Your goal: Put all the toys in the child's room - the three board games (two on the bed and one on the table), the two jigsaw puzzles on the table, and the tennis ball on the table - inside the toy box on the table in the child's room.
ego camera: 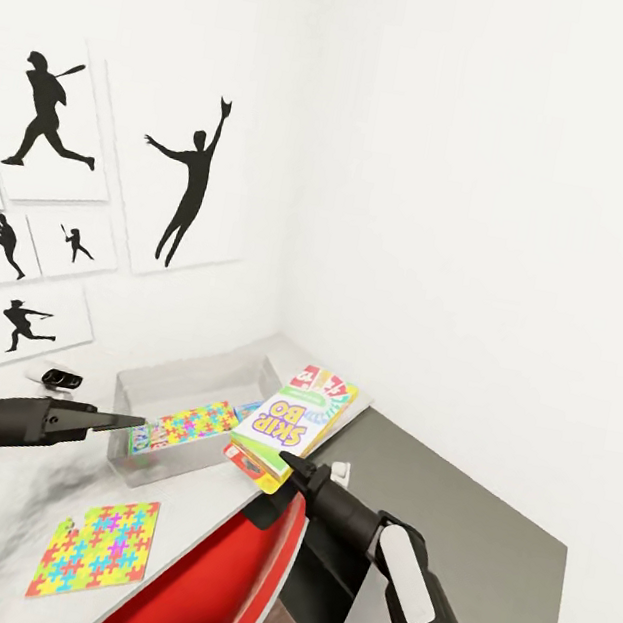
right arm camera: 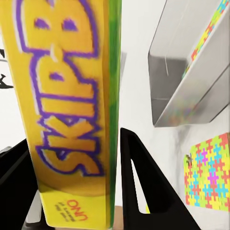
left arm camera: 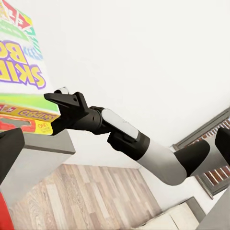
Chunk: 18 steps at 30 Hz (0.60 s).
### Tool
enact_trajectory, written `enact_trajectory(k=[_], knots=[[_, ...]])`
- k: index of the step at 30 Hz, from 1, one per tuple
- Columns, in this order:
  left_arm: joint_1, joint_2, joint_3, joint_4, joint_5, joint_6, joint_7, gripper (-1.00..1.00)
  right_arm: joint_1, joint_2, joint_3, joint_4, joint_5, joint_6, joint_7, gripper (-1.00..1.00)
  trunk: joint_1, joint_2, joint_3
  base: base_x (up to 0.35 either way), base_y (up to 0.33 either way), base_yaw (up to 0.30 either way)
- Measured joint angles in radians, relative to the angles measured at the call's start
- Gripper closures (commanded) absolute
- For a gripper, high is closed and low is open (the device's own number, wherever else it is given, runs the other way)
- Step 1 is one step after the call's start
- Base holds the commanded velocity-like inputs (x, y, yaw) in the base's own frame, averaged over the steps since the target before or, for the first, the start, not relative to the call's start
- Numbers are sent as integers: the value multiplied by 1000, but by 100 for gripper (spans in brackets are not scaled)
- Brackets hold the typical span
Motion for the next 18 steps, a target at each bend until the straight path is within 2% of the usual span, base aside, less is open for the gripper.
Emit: enact_trajectory(k=[11, 18], knots=[[1, 0, 0, 0, 0, 0, 0, -100, 0, 0, 0, 0, 0, 0, -1, 100, 0, 0, 0, 0, 0, 4], [2, -1, -1, 0, 0, 0, 0, -100, 0, 0, 5, 0, 1, -2, -5, 100, 0, 0, 0, 0, 0, 216]])
